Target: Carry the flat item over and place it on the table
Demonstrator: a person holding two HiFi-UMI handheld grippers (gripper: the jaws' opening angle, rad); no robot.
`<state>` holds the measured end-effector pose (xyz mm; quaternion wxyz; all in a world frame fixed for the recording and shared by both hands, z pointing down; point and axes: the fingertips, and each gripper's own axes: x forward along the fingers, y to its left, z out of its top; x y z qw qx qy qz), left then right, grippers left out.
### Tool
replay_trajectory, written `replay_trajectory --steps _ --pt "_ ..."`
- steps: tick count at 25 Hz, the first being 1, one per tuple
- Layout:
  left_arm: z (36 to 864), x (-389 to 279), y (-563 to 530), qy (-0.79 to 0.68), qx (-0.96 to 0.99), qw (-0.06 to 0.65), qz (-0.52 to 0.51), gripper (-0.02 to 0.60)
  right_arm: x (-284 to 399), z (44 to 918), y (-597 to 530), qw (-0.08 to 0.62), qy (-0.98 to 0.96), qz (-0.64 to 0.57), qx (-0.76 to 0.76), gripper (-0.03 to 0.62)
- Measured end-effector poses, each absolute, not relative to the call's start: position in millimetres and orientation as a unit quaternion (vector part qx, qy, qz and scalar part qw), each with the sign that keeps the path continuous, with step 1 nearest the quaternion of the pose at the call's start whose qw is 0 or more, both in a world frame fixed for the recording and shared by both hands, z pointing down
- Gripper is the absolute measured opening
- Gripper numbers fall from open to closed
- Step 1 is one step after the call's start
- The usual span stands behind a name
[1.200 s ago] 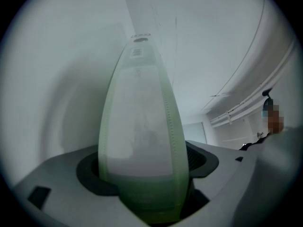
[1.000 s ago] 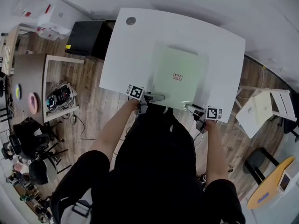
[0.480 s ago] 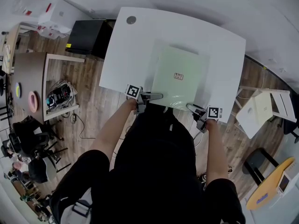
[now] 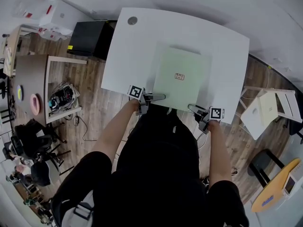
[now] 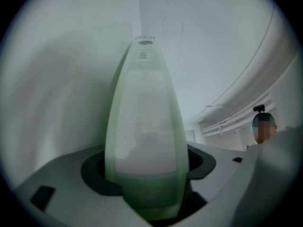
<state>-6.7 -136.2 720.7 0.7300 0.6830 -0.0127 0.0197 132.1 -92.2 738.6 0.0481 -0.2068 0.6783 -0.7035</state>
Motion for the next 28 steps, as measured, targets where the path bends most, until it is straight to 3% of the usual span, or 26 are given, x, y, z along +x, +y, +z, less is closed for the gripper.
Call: replay_trajectory --steps 10,14,28 --pt "725 -9 -132 -0.004 0.714 0.698 0.059 0.365 133 742 -90 0.038 0.675 -0.704 -0.219 0.29" --pt "726 -15 -130 -0.016 0.693 0.719 0.053 0.365 132 742 -92 0.04 0.675 -0.702 -0.222 0.29" --pt "728 -25 -131 -0.027 0.745 0.66 0.089 0.365 132 741 -94 0.041 0.68 -0.696 -0.227 0.29"
